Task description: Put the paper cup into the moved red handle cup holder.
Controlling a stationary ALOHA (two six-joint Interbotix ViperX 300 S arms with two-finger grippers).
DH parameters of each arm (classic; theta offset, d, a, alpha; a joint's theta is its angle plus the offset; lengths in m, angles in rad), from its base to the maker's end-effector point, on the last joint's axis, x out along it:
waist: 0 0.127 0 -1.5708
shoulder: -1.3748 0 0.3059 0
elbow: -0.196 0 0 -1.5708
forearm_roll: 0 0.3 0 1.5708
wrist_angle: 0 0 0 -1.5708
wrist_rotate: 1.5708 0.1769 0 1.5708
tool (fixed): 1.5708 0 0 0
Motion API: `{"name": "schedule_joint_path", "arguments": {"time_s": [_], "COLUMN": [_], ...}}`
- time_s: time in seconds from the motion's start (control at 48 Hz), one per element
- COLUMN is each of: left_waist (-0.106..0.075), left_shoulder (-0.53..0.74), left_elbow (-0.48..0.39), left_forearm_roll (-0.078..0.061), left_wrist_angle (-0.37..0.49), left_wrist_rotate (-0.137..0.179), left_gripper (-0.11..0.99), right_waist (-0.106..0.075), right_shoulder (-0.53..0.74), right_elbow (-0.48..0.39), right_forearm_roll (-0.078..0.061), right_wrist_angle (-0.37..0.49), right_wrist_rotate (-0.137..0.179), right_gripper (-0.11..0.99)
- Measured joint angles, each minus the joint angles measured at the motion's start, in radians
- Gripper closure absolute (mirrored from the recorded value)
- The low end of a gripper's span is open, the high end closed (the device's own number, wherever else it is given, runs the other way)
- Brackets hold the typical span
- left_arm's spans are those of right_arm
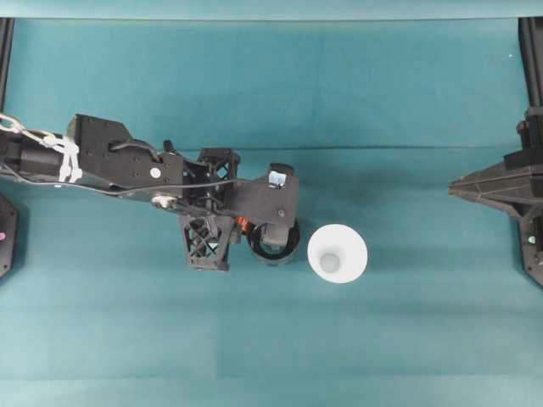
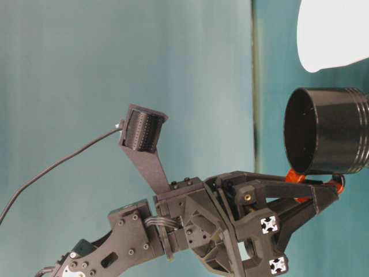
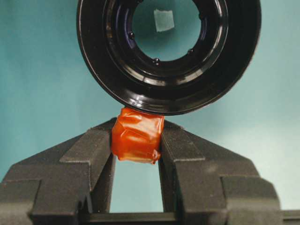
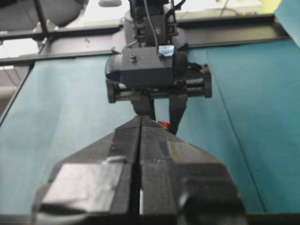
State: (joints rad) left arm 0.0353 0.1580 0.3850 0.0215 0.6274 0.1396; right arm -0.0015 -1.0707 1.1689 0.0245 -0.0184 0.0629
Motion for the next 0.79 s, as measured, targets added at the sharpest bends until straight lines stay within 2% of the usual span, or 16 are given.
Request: {"name": "schedule_joint_path", "arguments": {"time_s": [0.333, 0.792], "left_waist": [0.002, 0.002], "left_shoulder": [0.006, 0.015], "left_elbow": [0.003, 0.031], "left_forearm_roll": [0.0, 0.0], "left_wrist_angle": [-0.002, -0.052], "left_wrist_rotate": [0.002, -0.005], "left_gripper": [0.59, 0.59], "right_waist": [-0.002, 0.0], "right_shoulder": [0.0, 0.0], "right_elbow": [-0.002, -0.002], "right_forearm_roll": [0.0, 0.0], "right_wrist_angle": [0.0, 0.0], "right_wrist_rotate": [0.002, 0.002], "right_gripper": [0.99, 0.99]}}
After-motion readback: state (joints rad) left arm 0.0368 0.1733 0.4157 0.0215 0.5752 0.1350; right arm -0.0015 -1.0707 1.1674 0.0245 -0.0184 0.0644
